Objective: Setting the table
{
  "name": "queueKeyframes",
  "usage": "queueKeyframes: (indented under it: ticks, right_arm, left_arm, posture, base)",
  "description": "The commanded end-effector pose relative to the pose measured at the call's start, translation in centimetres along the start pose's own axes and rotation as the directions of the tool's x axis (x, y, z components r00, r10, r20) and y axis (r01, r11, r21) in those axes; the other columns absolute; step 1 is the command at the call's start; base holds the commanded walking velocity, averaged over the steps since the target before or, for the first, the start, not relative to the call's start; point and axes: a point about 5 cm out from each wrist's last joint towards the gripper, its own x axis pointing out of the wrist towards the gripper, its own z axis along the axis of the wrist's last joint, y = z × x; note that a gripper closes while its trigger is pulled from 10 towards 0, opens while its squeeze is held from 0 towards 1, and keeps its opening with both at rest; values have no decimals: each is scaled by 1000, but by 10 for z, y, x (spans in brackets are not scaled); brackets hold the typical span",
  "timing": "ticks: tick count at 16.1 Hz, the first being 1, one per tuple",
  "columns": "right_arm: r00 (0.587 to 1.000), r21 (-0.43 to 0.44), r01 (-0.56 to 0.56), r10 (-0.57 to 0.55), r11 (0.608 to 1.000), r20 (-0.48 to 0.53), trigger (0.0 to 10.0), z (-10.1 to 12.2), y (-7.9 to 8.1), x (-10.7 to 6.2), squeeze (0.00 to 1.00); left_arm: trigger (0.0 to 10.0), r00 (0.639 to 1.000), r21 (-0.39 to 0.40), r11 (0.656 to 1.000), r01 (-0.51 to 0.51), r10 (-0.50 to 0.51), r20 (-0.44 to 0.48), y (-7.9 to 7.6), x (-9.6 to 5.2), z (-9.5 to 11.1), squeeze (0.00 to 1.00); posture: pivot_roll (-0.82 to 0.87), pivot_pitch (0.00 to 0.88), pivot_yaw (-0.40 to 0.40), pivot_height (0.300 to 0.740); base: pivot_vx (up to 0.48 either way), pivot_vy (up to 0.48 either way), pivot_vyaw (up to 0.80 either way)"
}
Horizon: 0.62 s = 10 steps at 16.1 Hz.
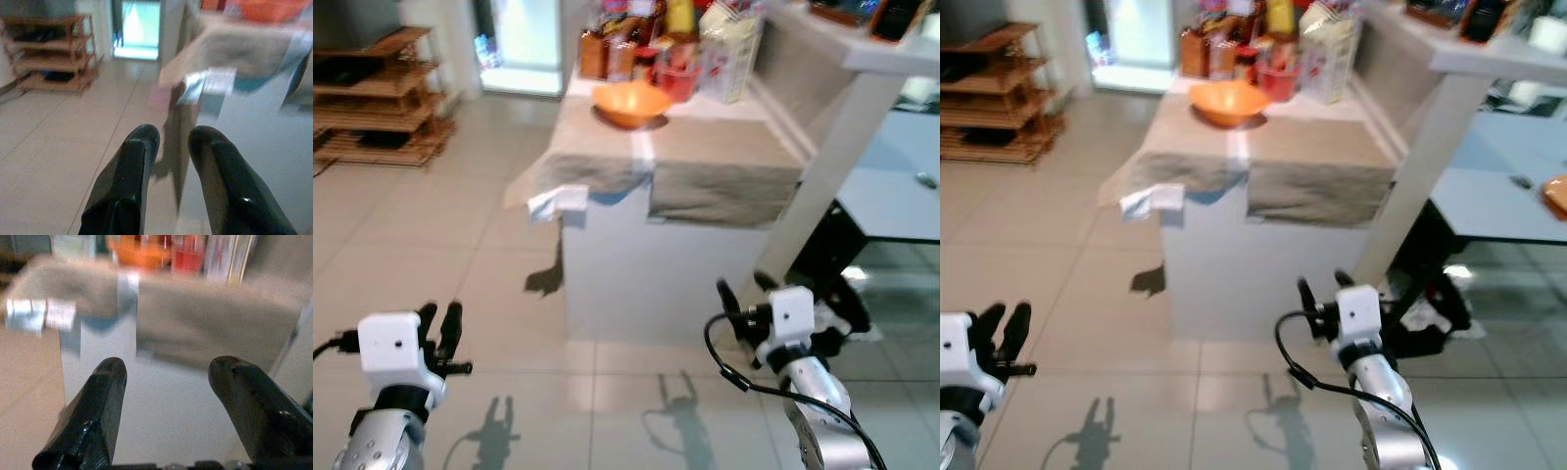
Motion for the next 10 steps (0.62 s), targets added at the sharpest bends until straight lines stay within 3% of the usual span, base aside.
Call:
queueKeyframes:
  ticks: [1,4,6,8,10]
  right_arm:
    - [1000,6,31,-31,1000,0,10000,1,-6,-2,0]
    - [999,15,30,-30,999,37,10000,4,-6,2,0]
    - [999,18,23,-24,1000,34,10000,9,-4,4,0]
    - [999,19,23,-24,1000,41,10000,11,-3,7,0]
    - [998,19,24,-25,1000,58,10000,13,-2,11,0]
  left_arm:
    - [10000,1000,-16,1000,15,-14,28,-7,1,5,0]
    - [10000,999,-3,1000,28,-28,39,-12,4,7,0]
    - [10000,995,56,995,86,-89,51,-20,10,12,0]
    - [10000,984,105,983,154,-162,77,-32,15,22,0]
    - [10000,974,99,975,200,-209,89,-41,21,26,0]
  posture:
    - [43,0,-43,740]
    - [50,0,-42,740]
    - [56,0,-41,740]
    - [59,0,-40,740]
    - [55,0,-34,740]
  base:
    - [330,349,0]
    - [331,347,0]
    - [369,300,0]
    - [472,0,0]
    - [480,0,0]
